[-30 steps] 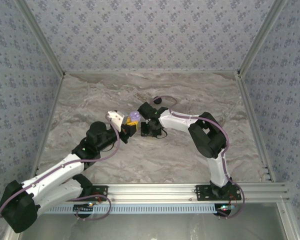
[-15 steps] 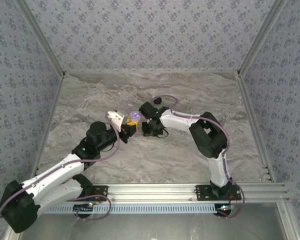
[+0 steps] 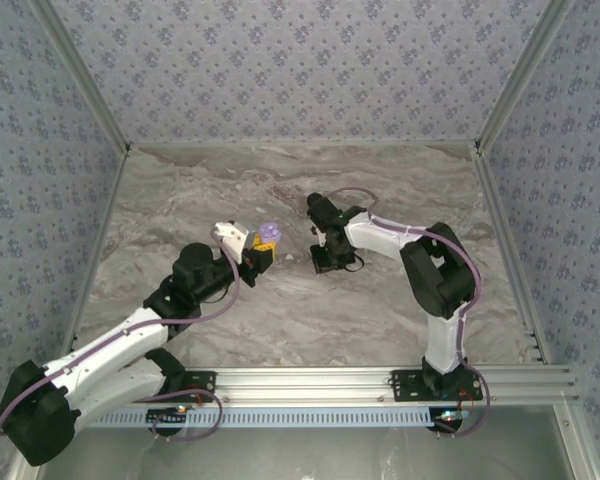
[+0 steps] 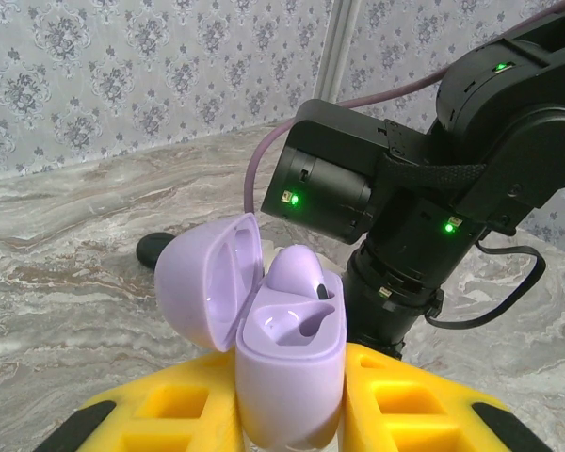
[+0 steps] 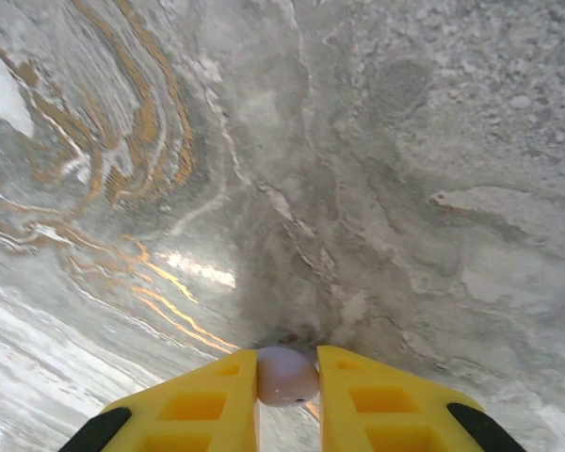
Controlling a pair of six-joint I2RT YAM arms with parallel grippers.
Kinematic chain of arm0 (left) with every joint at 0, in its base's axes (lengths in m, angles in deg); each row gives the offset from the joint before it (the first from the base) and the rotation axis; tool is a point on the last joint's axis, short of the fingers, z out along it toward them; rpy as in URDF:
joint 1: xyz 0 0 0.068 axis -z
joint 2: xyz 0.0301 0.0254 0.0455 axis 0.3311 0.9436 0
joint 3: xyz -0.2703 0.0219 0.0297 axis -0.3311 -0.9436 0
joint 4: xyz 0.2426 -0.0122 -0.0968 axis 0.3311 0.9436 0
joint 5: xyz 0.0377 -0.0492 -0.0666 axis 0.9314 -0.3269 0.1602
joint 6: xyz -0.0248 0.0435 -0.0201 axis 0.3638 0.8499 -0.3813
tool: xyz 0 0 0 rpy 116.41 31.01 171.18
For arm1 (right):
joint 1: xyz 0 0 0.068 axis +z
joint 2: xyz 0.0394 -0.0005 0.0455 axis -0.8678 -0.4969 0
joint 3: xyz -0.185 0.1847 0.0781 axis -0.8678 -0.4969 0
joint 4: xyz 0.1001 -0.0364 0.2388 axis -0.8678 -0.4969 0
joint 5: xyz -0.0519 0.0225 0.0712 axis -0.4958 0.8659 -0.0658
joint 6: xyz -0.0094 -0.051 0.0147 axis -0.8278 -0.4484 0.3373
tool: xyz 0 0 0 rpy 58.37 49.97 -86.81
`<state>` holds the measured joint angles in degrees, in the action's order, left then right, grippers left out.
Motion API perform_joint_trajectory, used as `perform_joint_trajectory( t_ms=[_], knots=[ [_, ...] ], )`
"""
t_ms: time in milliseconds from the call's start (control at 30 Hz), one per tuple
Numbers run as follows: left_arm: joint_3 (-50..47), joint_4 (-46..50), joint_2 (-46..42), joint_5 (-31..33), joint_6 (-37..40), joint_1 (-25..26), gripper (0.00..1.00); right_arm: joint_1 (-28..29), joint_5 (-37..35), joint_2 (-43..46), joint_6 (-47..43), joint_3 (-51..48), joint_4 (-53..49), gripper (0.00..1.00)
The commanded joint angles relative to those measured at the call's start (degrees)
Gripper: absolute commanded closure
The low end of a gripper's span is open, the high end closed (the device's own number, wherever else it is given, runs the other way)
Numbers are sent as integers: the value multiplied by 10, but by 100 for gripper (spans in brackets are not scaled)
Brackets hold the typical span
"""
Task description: Insert the wireless bluetooth earbuds into the charging case
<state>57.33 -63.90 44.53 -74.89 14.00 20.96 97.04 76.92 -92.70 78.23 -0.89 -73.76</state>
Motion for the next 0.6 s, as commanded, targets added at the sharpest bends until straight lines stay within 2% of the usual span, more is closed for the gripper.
perform_joint_trajectory(
  t_ms=[0,100,233,300,567],
  knots=[
    [-2,-15,-7,6,0,4,74,-3,-1,3,-47,0,-34,79],
    [-1,-15,-5,7,0,4,74,-4,-12,-7,-49,10,-41,77],
    [-1,-14,-4,5,0,3,74,-3,-19,-8,-44,17,-46,69],
    [0,-14,-4,5,0,4,74,-1,-20,1,-40,17,-46,65],
    [1,-13,-3,4,1,4,74,5,-9,64,-27,-11,-34,58]
  ],
)
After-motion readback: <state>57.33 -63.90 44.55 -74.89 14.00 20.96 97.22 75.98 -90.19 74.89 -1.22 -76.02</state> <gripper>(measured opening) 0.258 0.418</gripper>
